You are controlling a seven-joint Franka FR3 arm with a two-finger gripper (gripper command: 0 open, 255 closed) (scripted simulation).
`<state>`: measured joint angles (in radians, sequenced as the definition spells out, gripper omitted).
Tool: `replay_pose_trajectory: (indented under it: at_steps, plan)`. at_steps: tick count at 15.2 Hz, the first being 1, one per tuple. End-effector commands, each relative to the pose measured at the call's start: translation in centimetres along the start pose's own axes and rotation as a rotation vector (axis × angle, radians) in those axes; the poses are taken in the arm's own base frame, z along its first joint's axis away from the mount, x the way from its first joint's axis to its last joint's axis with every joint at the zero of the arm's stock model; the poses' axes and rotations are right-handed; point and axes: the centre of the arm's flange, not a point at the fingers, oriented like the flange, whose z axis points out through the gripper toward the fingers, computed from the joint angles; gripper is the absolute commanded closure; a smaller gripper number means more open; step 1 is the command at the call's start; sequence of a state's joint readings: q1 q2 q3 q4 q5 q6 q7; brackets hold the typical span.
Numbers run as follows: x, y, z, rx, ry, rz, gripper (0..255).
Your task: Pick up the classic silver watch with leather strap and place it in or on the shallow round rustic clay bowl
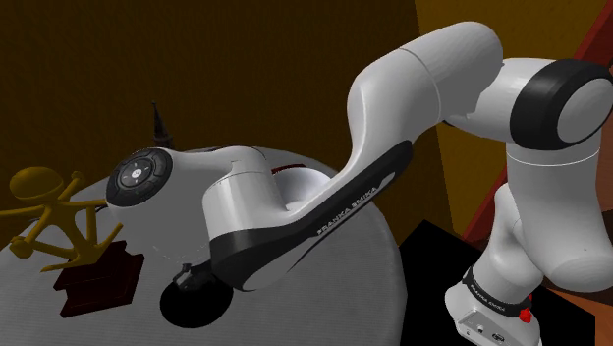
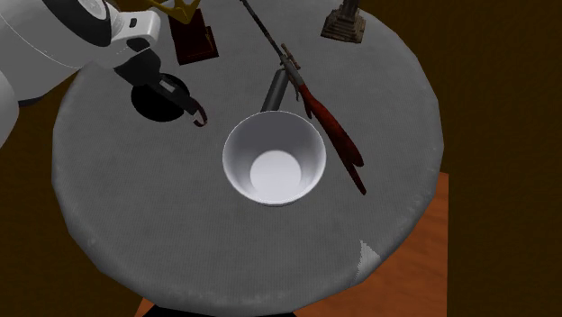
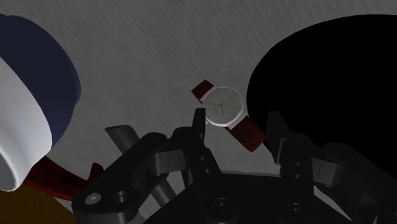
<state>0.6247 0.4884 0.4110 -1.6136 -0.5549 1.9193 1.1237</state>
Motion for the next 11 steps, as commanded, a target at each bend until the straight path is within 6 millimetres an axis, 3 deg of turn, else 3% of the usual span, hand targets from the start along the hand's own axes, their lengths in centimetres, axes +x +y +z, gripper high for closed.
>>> replay_pose_trajectory:
  at_steps: [1,11]
  plan:
    - [-0.1,0.0,0.3,-0.003,-0.004,-0.001,255]
    - [0.9,1.4,-4.6,-0.003,-0.004,-0.001,255]
